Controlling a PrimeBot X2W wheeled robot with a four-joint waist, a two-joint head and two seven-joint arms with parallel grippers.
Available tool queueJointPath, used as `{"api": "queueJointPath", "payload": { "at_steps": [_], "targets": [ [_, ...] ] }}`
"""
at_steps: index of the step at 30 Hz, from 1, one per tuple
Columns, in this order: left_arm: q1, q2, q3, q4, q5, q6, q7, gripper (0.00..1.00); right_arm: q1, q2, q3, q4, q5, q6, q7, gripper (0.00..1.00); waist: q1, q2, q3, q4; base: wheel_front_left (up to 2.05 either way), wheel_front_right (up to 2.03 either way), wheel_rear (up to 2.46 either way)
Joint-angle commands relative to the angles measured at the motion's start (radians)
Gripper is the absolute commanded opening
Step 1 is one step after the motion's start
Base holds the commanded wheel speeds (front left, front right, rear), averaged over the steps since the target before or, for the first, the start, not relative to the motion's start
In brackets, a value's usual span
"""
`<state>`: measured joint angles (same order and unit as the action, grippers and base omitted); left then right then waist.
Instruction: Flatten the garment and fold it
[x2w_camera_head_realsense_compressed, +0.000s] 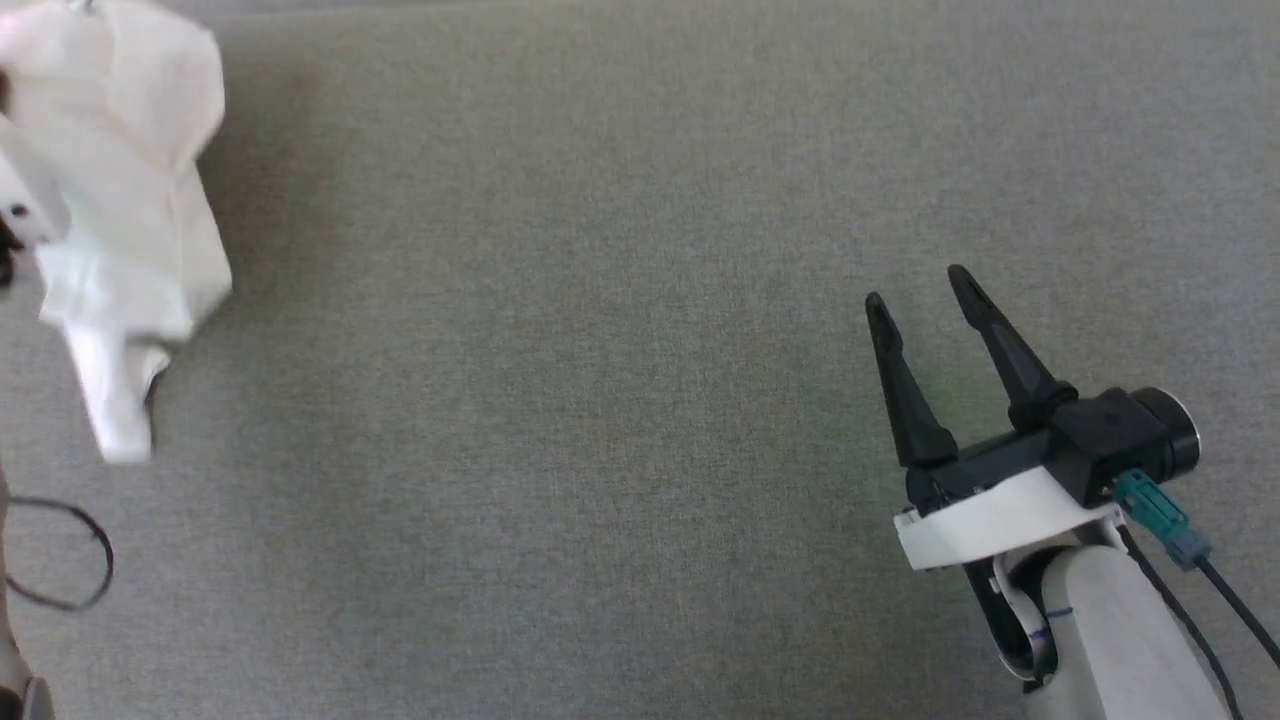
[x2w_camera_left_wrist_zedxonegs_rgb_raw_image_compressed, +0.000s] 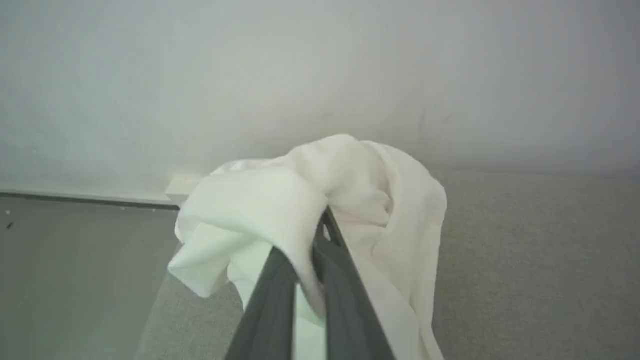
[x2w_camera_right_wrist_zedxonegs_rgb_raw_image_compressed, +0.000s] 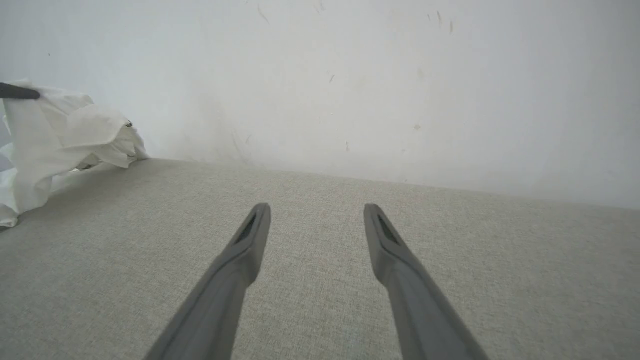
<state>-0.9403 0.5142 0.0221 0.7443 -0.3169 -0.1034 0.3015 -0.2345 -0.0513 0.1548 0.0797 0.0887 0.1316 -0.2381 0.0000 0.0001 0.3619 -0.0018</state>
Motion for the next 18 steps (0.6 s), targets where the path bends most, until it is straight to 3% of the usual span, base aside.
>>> {"api": "queueJointPath", "payload": {
  "at_steps": [1, 6, 10, 18],
  "targets": [
    [-0.026, 0.006, -0.005, -0.018, 0.015, 0.008, -0.06, 0.0, 0.012, 0.001, -0.007, -0.001, 0.002, -0.001, -0.001, 1.0, 0.0, -0.0001, -0.064, 0.018, 0.0, 0.0, 0.0],
    [-0.079, -0.01, -0.038, -0.047, 0.067, 0.013, -0.336, 0.0, 0.042, 0.001, -0.038, -0.01, 0.006, -0.001, 0.003, 1.0, 0.0, -0.0001, -0.14, 0.024, 0.0, 0.0, 0.0],
    [-0.118, -0.041, -0.066, -0.052, 0.083, 0.008, -0.474, 0.0, 0.066, 0.001, -0.073, -0.023, 0.01, -0.001, 0.008, 1.0, 0.0, -0.0001, -0.192, 0.017, 0.0, 0.0, 0.0],
    [-0.135, -0.152, -0.118, -0.13, 0.064, -0.003, -0.546, 0.0, 0.114, 0.001, -0.132, -0.071, 0.009, -0.001, 0.033, 1.0, 0.0, -0.0001, -0.258, -0.046, 0.0, 0.0, 0.0]
  ]
}}
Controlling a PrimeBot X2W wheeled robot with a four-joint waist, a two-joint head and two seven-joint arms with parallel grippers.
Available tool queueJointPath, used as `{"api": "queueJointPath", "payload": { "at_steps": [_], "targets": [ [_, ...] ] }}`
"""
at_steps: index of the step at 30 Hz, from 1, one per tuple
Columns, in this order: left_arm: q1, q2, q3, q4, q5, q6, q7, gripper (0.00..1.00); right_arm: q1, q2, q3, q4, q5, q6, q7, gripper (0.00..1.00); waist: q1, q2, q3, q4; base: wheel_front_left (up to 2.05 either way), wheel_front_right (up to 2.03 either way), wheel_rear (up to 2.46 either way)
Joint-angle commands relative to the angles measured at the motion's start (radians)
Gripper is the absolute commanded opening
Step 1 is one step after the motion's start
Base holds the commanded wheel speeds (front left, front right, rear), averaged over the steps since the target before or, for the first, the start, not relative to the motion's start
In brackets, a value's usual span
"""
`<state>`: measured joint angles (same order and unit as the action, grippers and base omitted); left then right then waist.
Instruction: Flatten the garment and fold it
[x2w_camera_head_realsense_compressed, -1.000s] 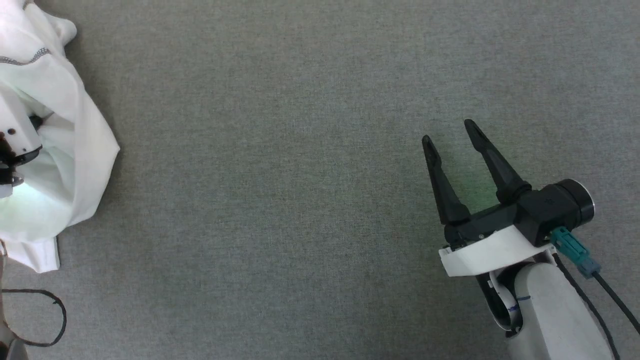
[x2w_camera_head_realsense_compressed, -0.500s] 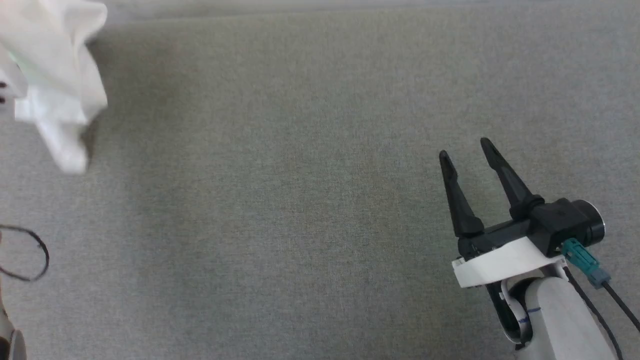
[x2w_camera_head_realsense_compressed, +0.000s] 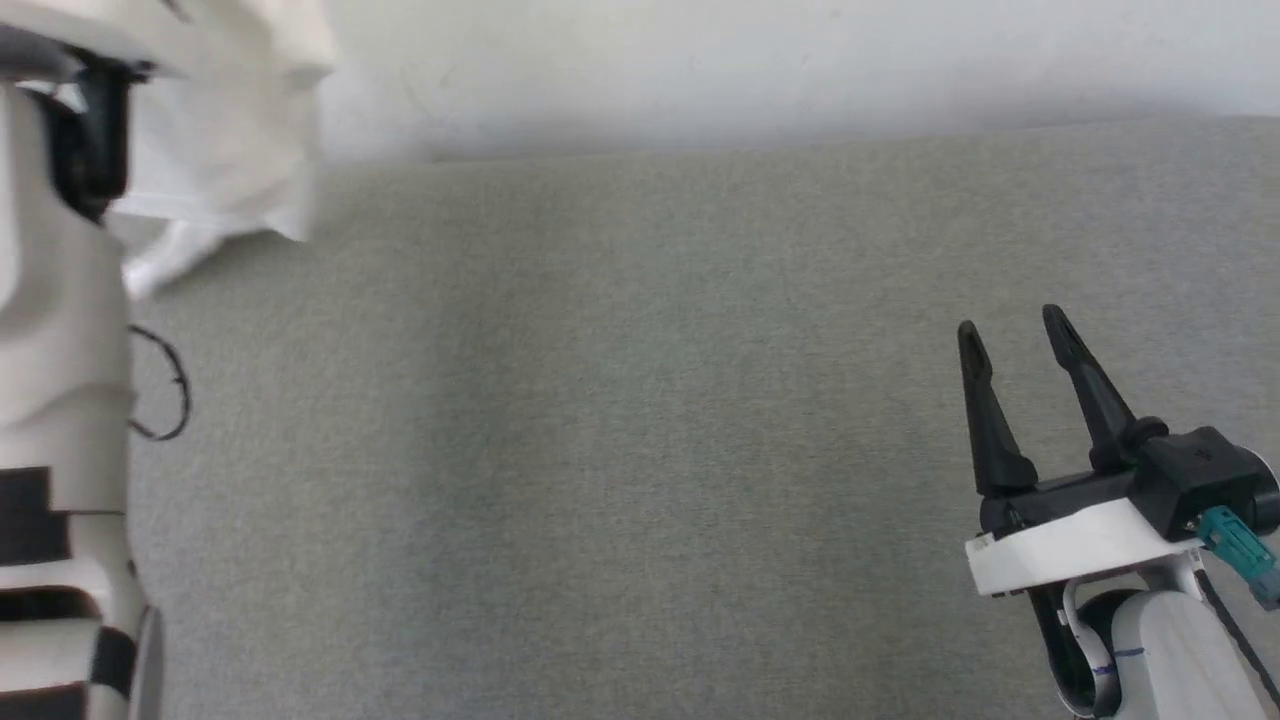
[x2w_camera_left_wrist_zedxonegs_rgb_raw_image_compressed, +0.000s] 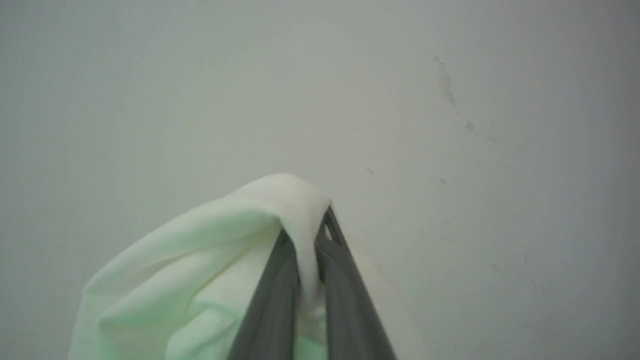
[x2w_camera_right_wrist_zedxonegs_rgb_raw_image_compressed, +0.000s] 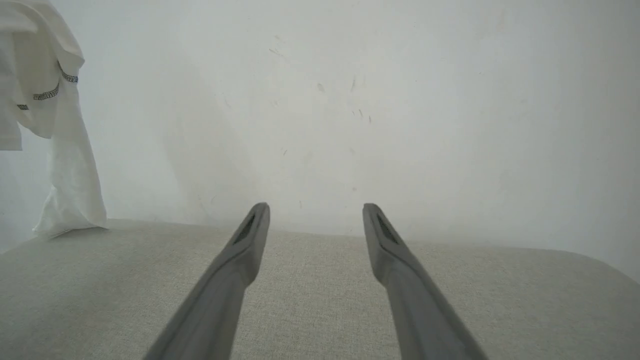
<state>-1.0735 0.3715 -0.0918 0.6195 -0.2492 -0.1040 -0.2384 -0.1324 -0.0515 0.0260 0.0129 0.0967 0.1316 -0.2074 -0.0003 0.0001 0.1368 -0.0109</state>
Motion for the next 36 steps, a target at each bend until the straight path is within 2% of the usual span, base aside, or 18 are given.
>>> {"api": "queueJointPath", "payload": {
  "at_steps": [1, 9, 15, 20, 23, 26, 30, 31, 32, 36],
  "targets": [
    [0.005, -0.025, -0.013, -0.016, -0.008, -0.004, -0.007, 0.0, 0.019, 0.001, -0.008, -0.01, 0.001, -0.001, 0.007, 1.0, 0.0003, -0.0001, -0.04, -0.047, 0.0, 0.0, 0.0],
    [0.06, -0.172, -0.097, -0.114, -0.06, -0.015, 0.002, 0.0, 0.063, 0.001, -0.027, -0.033, 0.006, -0.001, 0.033, 1.0, 0.0003, -0.0001, -0.073, -0.156, 0.0, 0.0, 0.0],
    [0.177, -0.254, -0.139, -0.234, -0.107, -0.005, 0.031, 0.0, 0.097, 0.001, -0.054, -0.056, 0.007, -0.001, 0.043, 1.0, 0.0003, -0.0001, -0.071, -0.199, 0.0, 0.0, 0.0],
    [0.409, -0.277, -0.159, -0.287, -0.142, 0.035, 0.05, 0.0, 0.113, 0.001, -0.065, -0.074, 0.013, -0.001, 0.045, 1.0, 0.0003, -0.0001, -0.046, -0.203, 0.0, 0.0, 0.0],
    [0.575, -0.274, -0.152, -0.262, -0.157, 0.068, 0.046, 0.0, 0.11, 0.001, -0.054, -0.073, 0.022, -0.001, 0.044, 1.0, 0.0003, -0.0001, -0.038, -0.206, 0.0, 0.0, 0.0],
    [0.671, -0.273, -0.155, -0.237, -0.16, 0.085, 0.043, 0.0, 0.106, 0.001, -0.042, -0.073, 0.025, -0.001, 0.044, 1.0, 0.0003, -0.0001, -0.027, -0.202, 0.0, 0.0, 0.0],
    [0.795, -0.28, -0.17, -0.189, -0.176, 0.078, 0.02, 0.02, 0.096, 0.001, -0.018, -0.061, 0.026, -0.001, 0.042, 1.0, 0.0003, -0.0001, -0.015, -0.183, 0.0, 0.0, 0.0],
    [0.812, -0.282, -0.172, -0.18, -0.176, 0.079, 0.013, 0.41, 0.093, 0.001, -0.012, -0.057, 0.027, -0.001, 0.041, 1.0, 0.0003, -0.0001, -0.014, -0.177, 0.0, 0.0, 0.0],
    [0.825, -0.283, -0.176, -0.173, -0.173, 0.078, 0.006, 1.0, 0.092, 0.001, -0.008, -0.054, 0.028, -0.001, 0.04, 1.0, 0.0003, -0.0001, -0.015, -0.168, 0.0, 0.0, 0.0],
    [0.845, -0.292, -0.181, -0.197, -0.167, 0.072, -0.014, 1.0, 0.093, 0.001, 0.004, -0.045, 0.029, -0.001, 0.039, 1.0, 0.0003, -0.0001, -0.022, -0.134, 0.0, 0.0, 0.0]
  ]
}}
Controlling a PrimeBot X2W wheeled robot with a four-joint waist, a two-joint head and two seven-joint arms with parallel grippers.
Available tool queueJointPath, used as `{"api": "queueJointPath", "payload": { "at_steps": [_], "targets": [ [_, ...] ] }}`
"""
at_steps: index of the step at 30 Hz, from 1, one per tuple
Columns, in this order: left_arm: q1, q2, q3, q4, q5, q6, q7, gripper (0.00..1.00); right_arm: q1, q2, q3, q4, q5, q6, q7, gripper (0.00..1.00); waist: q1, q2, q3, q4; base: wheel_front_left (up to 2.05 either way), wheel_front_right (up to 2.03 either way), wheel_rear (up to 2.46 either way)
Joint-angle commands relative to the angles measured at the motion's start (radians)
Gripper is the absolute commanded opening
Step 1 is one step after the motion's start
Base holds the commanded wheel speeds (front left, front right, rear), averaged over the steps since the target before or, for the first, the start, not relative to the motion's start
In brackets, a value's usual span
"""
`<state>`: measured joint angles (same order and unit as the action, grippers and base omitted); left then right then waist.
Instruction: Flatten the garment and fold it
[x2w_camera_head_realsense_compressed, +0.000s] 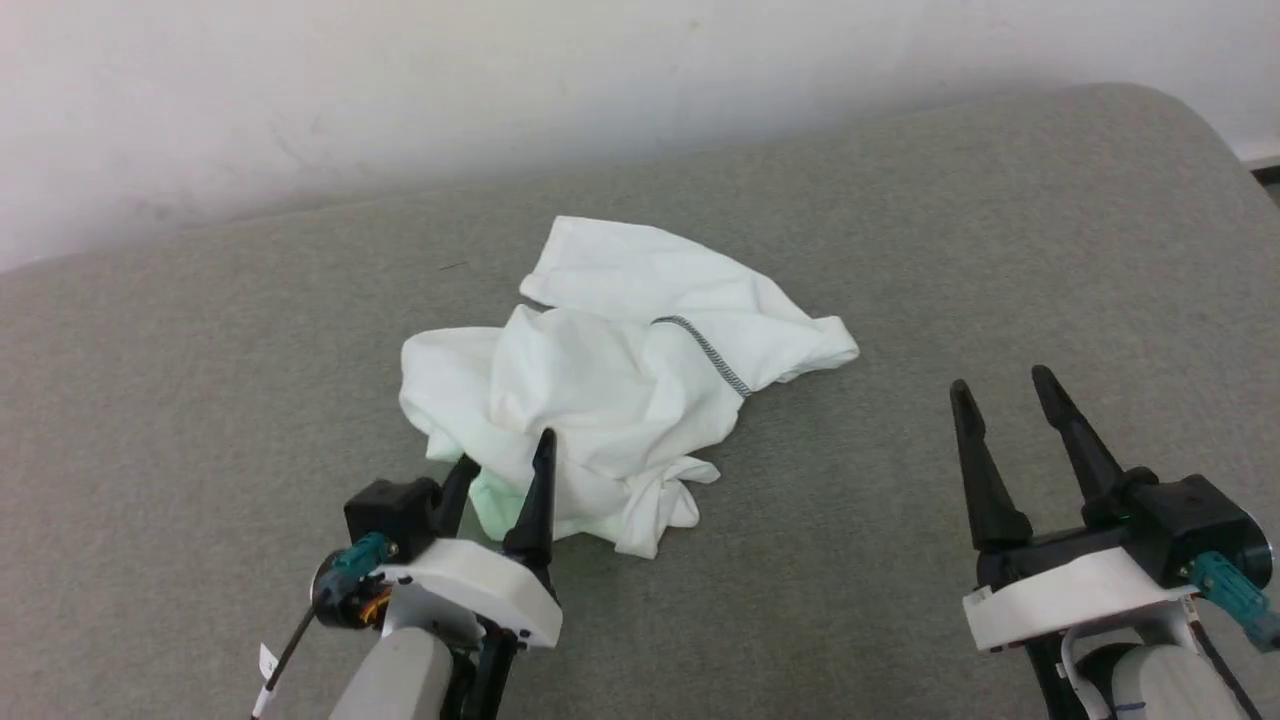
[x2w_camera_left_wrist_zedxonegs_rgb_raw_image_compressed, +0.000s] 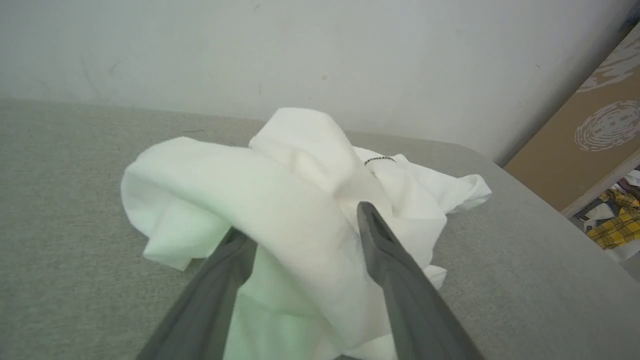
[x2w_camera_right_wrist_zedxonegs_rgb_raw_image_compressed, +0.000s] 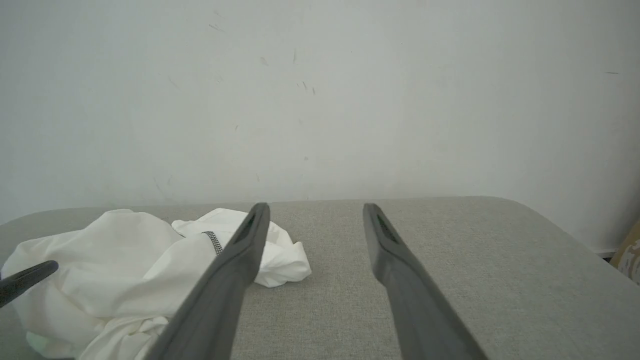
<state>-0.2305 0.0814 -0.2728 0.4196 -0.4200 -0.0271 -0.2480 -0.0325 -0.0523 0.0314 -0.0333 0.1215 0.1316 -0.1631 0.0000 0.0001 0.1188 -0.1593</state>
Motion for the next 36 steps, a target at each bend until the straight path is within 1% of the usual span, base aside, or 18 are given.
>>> {"api": "queueJointPath", "payload": {
  "at_steps": [1, 4, 7, 15, 19, 24, 27, 31, 36],
  "targets": [
    [0.002, -0.002, 0.002, -0.015, 0.008, -0.008, -0.008, 1.0, -0.006, 0.002, 0.001, 0.004, 0.002, -0.001, -0.004, 1.0, 0.0, -0.0001, -0.009, 0.022, 0.0, 0.0, 0.0],
    [0.007, -0.002, 0.02, -0.091, 0.022, -0.01, -0.012, 1.0, -0.002, 0.002, 0.005, 0.008, -0.005, -0.001, 0.0, 1.0, 0.0, -0.0001, -0.029, 0.044, 0.0, 0.0, 0.0],
    [0.027, 0.0, 0.049, -0.179, 0.044, -0.001, -0.013, 1.0, 0.008, 0.002, 0.007, 0.006, -0.011, -0.001, 0.008, 1.0, 0.0, -0.0001, -0.045, 0.06, 0.0, 0.0, 0.0],
    [0.143, 0.01, 0.157, -0.313, 0.065, 0.05, -0.014, 1.0, 0.031, 0.002, 0.017, -0.005, -0.011, -0.001, 0.022, 1.0, 0.0, -0.0001, -0.068, 0.086, 0.0, 0.0, 0.0],
    [0.192, 0.044, 0.218, -0.349, 0.069, 0.056, -0.014, 1.0, 0.042, 0.002, 0.019, -0.012, -0.013, -0.001, 0.031, 1.0, 0.0, -0.0001, -0.073, 0.099, 0.0, 0.0, 0.0],
    [0.249, 0.087, 0.27, -0.374, 0.078, 0.082, -0.013, 1.0, 0.056, 0.002, 0.022, -0.014, -0.012, -0.001, 0.049, 1.0, 0.0, -0.0001, -0.083, 0.109, 0.0, 0.0, 0.0],
    [0.281, 0.101, 0.28, -0.385, 0.077, 0.088, -0.006, 1.0, 0.059, 0.002, 0.016, -0.01, -0.003, -0.001, 0.056, 1.0, 0.0, -0.0001, -0.087, 0.12, 0.0, 0.0, 0.0],
    [0.301, 0.103, 0.265, -0.399, 0.08, 0.085, 0.009, 1.0, 0.051, 0.002, 0.0, 0.013, 0.015, -0.001, 0.076, 1.0, 0.0, -0.0001, -0.084, 0.142, 0.0, 0.0, 0.0],
    [0.295, 0.096, 0.245, -0.415, 0.078, 0.082, 0.017, 1.0, -0.029, 0.002, -0.057, 0.084, 0.04, -0.001, 0.103, 1.0, 0.0, -0.0001, -0.067, 0.173, 0.0, 0.0, 0.0]
  ]
}}
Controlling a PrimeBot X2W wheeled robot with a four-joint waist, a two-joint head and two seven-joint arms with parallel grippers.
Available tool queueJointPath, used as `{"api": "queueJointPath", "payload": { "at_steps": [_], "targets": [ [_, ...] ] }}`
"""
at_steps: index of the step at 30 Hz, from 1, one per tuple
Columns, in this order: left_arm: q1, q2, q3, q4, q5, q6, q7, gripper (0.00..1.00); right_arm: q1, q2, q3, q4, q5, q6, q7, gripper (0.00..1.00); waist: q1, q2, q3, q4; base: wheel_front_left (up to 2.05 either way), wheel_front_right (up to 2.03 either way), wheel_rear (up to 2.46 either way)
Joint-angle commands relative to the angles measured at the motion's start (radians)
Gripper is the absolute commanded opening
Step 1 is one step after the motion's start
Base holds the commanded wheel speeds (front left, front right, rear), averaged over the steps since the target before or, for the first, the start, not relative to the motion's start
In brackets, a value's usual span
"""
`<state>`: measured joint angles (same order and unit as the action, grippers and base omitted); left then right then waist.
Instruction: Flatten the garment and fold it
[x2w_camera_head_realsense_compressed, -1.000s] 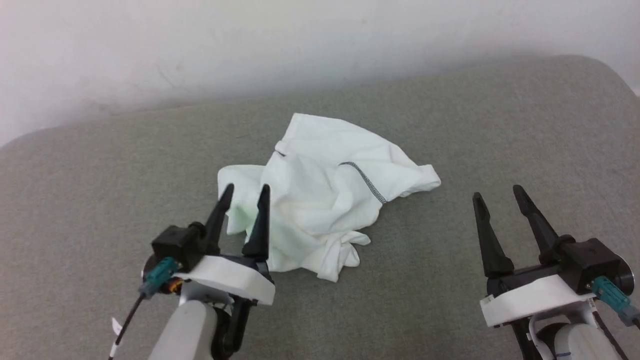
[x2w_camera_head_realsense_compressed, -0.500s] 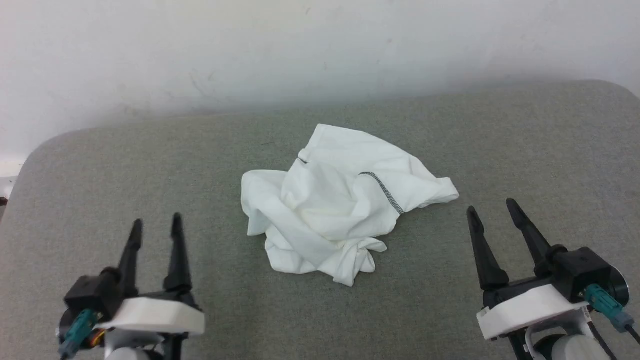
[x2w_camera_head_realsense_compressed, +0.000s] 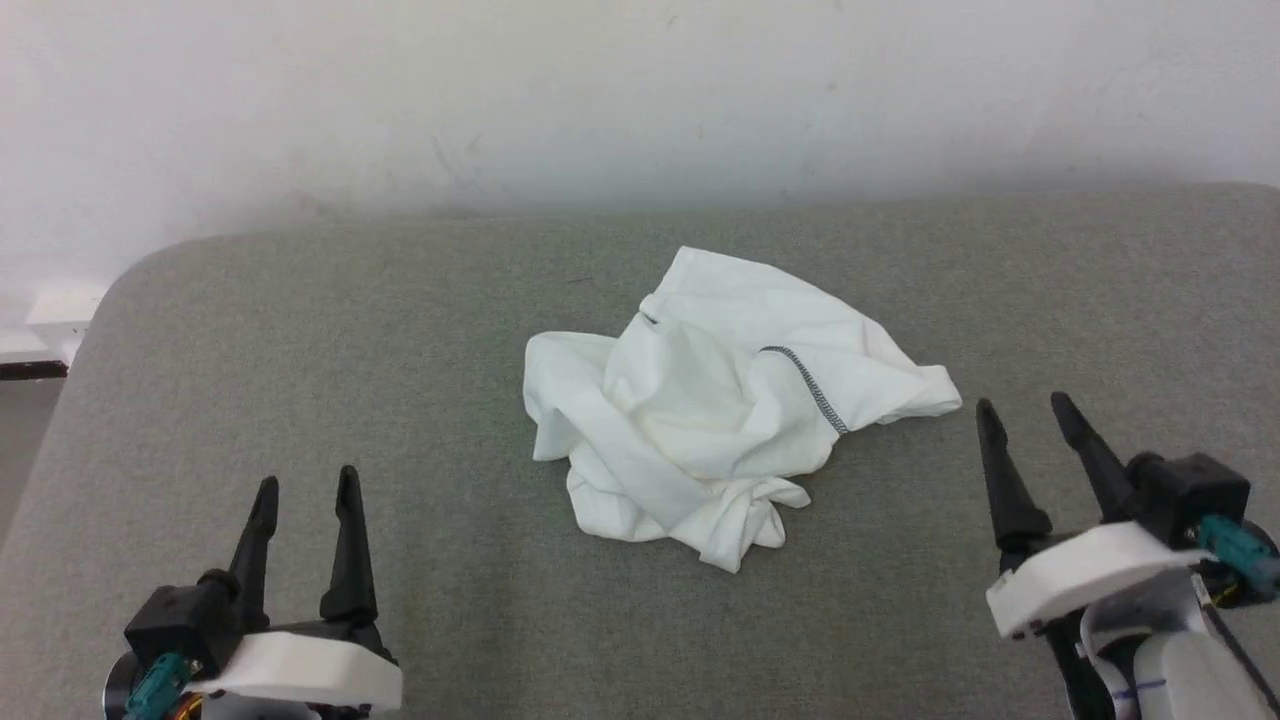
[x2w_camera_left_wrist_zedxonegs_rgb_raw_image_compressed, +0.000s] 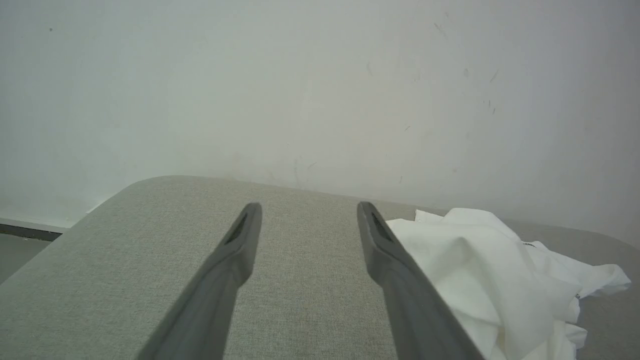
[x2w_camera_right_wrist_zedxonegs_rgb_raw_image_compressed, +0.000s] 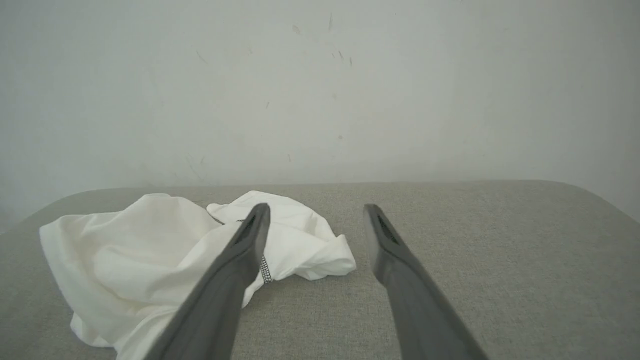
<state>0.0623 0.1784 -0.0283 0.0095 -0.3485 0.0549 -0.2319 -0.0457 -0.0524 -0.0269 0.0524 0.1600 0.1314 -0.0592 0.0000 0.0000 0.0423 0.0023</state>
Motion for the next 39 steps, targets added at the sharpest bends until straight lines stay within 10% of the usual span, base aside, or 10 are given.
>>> {"api": "queueJointPath", "payload": {
  "at_steps": [1, 27, 30, 39],
  "targets": [
    [-0.002, -0.003, -0.003, -0.007, 0.006, 0.0, 0.002, 1.0, -0.04, 0.002, -0.005, 0.022, -0.006, -0.001, 0.014, 1.0, 0.0, 0.0, 0.014, 0.018, 0.0, 0.0, 0.0],
    [-0.14, -0.083, -0.064, 0.095, -0.02, -0.057, -0.028, 1.0, -0.627, -0.17, 0.075, 0.892, 0.165, -0.001, 0.701, 1.0, 0.0, 0.0, 0.156, 0.222, 0.0, 0.0, 0.0],
    [-0.142, -0.088, -0.058, 0.103, -0.017, -0.059, -0.029, 1.0, -0.622, -0.153, 0.069, 0.948, 0.211, -0.001, 0.784, 0.0, 0.0, 0.0, 0.156, 0.219, 0.0, 0.0, 0.0],
    [-0.129, -0.088, -0.026, 0.106, 0.008, -0.058, -0.03, 1.0, -0.661, -0.175, 0.184, 0.747, 0.234, -0.001, 0.536, 0.0, 0.0, 0.0, 0.123, 0.141, 0.0, 0.0, 0.0]
  ]
}}
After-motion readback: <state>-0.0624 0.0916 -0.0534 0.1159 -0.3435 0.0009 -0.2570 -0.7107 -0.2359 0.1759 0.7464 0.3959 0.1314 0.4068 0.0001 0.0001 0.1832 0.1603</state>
